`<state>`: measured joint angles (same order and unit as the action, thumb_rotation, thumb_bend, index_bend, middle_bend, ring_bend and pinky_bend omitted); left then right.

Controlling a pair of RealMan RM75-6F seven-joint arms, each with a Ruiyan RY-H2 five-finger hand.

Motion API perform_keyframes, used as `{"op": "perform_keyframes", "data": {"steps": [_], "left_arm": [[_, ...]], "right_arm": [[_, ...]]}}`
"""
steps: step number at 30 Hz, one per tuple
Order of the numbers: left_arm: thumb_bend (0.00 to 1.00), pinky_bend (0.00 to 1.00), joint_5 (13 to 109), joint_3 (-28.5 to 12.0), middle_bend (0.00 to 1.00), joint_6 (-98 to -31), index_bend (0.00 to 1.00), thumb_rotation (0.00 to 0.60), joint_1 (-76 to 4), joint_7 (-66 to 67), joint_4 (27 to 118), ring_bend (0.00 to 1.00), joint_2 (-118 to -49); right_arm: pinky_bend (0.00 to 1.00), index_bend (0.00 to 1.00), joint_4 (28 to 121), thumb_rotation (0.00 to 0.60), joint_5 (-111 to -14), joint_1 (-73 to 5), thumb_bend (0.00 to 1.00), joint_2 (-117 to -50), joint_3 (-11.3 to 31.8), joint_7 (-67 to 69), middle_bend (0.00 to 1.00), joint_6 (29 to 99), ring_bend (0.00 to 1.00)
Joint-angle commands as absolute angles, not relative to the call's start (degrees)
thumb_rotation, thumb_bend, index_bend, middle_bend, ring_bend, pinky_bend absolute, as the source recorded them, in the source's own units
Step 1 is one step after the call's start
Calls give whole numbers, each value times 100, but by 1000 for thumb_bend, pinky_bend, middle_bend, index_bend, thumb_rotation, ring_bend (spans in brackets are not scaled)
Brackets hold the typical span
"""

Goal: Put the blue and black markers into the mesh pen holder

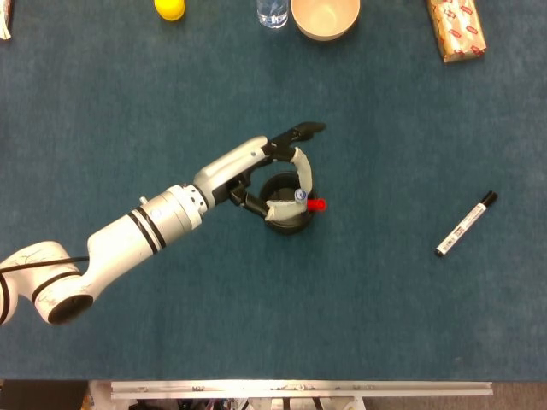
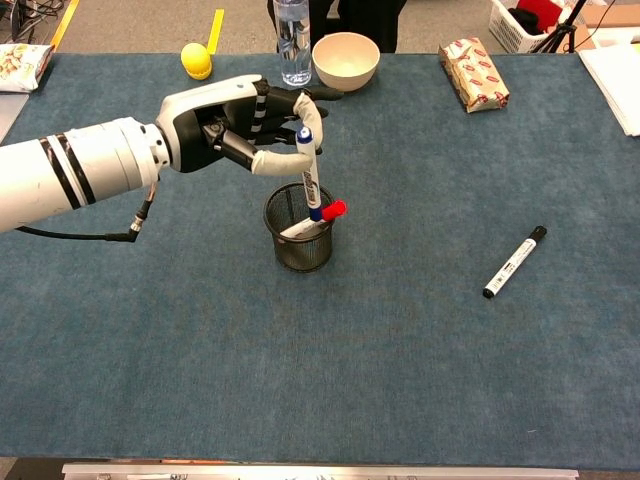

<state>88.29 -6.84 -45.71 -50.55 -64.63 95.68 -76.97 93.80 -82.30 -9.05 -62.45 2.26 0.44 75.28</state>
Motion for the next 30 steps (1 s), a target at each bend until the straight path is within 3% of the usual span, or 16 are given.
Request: {"op": "perform_keyframes", "data": {"steps": [1, 7, 22, 30], "left_arm": [[311, 168, 8961, -611, 0, -4591, 364, 600, -5105, -6549, 9527, 0, -7706], [309, 165, 9060, -525, 0, -4659, 270, 600, -5146, -6705, 9464, 0, -7680], [310, 165, 9066, -365, 0, -4807, 268, 600, -5133, -6675, 9563, 0, -7479], [310, 165, 8502, -226, 0, -5002, 302, 600, -4729, -4632, 10159, 0, -6684]], "right_arm": [[297, 410, 9380, 600, -8230, -902, 0, -6247, 225, 44, 330, 7530, 256], [297, 409, 9376, 600, -8232, -896, 0, -6250, 226, 45, 330, 7535, 256], [297, 409, 9367, 600, -8235, -875, 0, -6240, 222, 64, 330, 7548, 256], [297, 410, 9441, 600, -8304, -892, 0, -6201, 216, 66, 330, 7548, 256]]}}
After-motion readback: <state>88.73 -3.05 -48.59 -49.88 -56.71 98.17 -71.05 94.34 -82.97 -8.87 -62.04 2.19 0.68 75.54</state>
